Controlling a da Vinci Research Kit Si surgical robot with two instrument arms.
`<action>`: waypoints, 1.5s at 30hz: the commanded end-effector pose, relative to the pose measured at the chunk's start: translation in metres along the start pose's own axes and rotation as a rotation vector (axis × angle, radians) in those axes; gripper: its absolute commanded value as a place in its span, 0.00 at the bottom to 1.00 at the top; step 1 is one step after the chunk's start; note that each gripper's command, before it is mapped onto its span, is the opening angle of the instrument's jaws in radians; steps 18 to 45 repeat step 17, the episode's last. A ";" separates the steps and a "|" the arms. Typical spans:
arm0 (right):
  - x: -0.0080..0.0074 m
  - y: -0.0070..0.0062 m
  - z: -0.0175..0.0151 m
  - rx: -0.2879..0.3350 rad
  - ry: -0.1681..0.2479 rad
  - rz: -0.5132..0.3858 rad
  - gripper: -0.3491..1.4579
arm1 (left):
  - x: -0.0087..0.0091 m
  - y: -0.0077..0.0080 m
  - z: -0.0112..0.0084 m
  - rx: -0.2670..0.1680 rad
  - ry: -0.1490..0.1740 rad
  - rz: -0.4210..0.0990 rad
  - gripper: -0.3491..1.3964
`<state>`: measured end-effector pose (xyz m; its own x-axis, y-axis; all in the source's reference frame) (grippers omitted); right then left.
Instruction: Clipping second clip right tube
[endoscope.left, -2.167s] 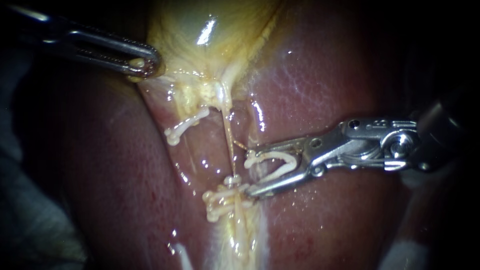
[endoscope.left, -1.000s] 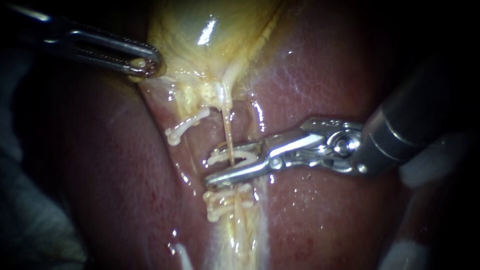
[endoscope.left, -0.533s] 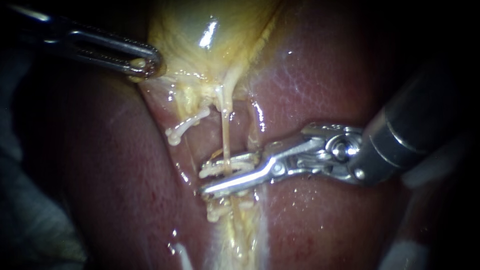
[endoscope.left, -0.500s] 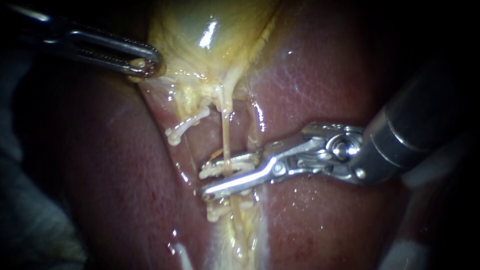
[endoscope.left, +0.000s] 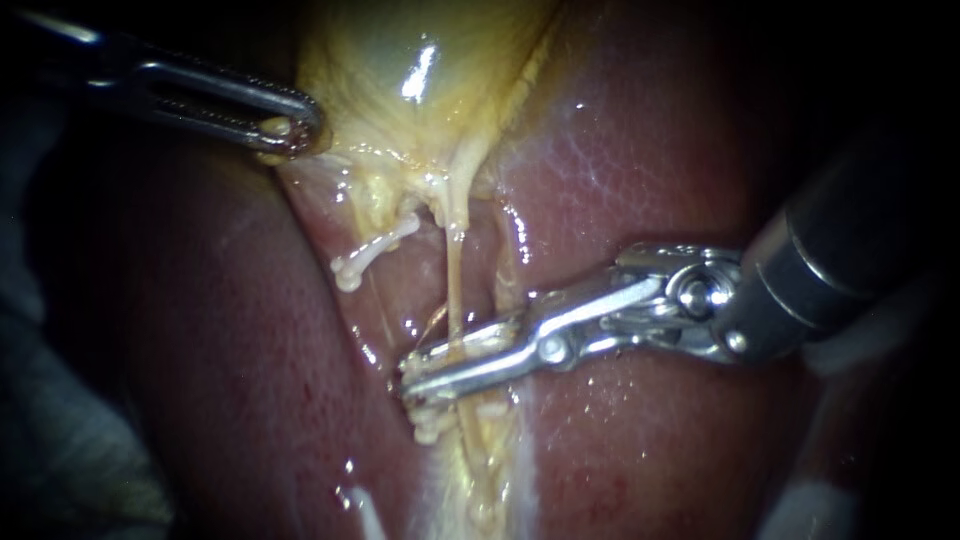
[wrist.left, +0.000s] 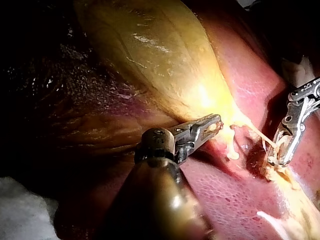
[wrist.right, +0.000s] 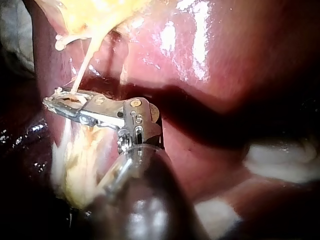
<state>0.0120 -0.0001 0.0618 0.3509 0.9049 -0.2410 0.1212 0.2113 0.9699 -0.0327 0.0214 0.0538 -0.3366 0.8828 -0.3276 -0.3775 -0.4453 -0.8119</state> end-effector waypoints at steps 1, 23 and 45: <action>0.0000 0.0000 -0.0001 0.000 0.000 0.000 0.07 | 0.0000 0.0000 0.0000 0.000 0.000 0.000 0.00; -0.0003 0.0001 -0.0003 -0.001 0.001 0.040 0.00 | 0.0000 0.0000 0.0000 0.000 0.000 0.000 0.00; -0.0003 0.0001 -0.0003 -0.001 0.001 0.040 0.00 | 0.0000 0.0000 0.0000 0.000 0.000 0.000 0.00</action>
